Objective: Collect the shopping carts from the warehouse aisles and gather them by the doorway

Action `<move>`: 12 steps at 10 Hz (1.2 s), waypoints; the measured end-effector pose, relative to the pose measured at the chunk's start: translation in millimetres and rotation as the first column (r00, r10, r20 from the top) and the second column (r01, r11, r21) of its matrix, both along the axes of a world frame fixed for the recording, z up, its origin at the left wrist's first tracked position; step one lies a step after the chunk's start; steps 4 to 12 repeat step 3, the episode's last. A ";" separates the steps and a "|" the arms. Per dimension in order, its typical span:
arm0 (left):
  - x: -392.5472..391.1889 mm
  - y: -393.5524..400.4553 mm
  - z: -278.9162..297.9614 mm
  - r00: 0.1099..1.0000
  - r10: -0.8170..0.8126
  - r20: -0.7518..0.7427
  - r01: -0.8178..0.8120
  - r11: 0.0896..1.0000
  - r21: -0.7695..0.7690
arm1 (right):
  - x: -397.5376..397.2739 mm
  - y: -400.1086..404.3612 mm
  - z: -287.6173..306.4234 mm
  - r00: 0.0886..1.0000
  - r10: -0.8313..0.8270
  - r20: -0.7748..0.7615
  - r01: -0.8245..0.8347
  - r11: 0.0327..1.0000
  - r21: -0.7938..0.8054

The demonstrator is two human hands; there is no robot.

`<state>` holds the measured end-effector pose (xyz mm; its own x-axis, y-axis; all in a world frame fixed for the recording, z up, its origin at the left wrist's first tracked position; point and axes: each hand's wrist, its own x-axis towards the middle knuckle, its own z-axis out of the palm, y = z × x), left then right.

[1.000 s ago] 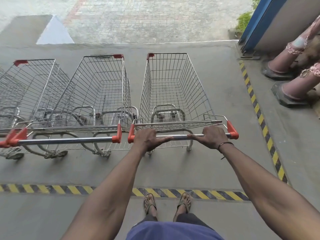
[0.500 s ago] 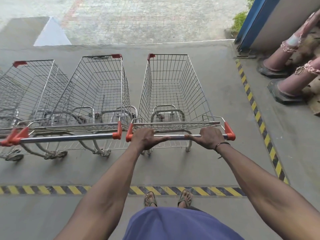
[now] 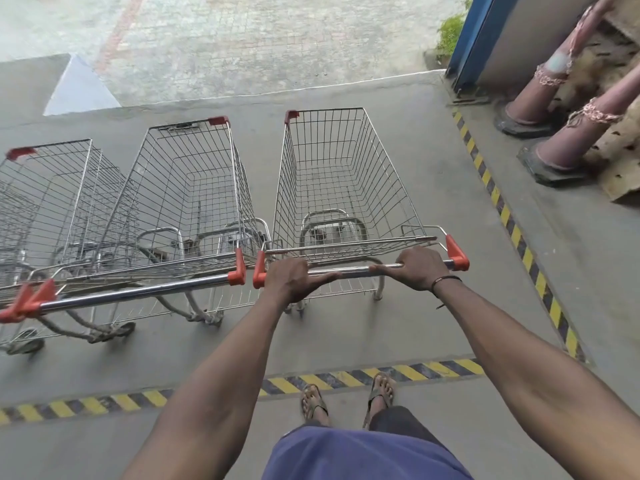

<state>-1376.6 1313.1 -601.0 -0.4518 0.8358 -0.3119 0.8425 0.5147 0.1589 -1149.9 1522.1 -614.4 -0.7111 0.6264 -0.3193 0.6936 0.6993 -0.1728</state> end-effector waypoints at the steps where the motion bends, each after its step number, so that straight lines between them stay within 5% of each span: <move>1: 1.7 0.6 2.9 1.000 0.011 0.015 -0.011 1.000 -0.009 | 1.2 2.4 3.1 1.000 -0.006 -0.031 0.004 0.998 -0.060; 3: 15.0 20.2 6.0 0.994 0.066 0.093 -0.079 0.986 0.144 | 3.5 32.8 14.8 0.994 0.085 -0.074 -0.089 0.994 -0.061; 12: 15.0 20.2 6.0 0.994 0.066 0.093 -0.079 0.986 0.144 | 3.5 32.8 14.8 0.994 0.085 -0.074 -0.089 0.994 -0.061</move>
